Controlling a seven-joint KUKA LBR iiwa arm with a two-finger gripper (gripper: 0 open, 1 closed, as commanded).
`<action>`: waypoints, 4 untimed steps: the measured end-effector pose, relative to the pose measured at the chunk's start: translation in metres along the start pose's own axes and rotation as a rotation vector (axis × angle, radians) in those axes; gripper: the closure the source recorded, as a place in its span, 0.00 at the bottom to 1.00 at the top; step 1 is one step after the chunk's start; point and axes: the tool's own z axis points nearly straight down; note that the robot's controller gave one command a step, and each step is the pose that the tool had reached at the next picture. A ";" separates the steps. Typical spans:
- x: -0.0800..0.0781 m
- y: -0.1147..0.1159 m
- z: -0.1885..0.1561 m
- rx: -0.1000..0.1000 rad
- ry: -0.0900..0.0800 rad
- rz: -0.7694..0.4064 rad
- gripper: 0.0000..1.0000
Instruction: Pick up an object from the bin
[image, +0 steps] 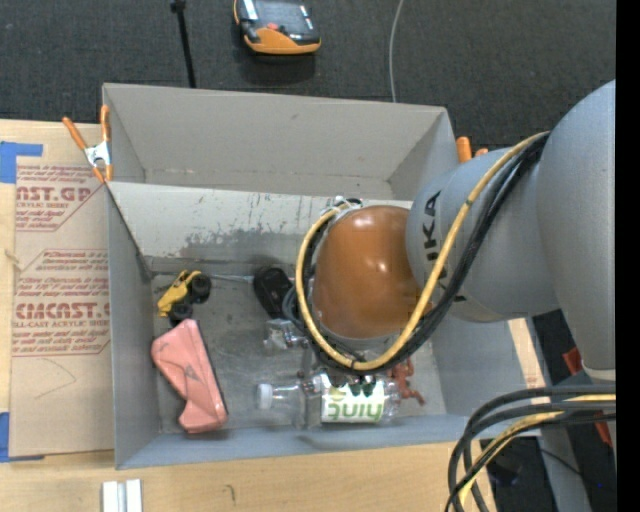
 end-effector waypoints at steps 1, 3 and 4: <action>0.008 -0.079 0.045 0.001 -0.007 -0.035 0.00; 0.017 -0.104 0.055 0.000 -0.001 0.051 1.00; 0.018 -0.104 0.054 0.000 -0.001 0.051 1.00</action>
Offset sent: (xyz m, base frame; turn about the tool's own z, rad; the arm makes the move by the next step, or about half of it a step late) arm 0.0034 -0.1060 -0.0544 0.0506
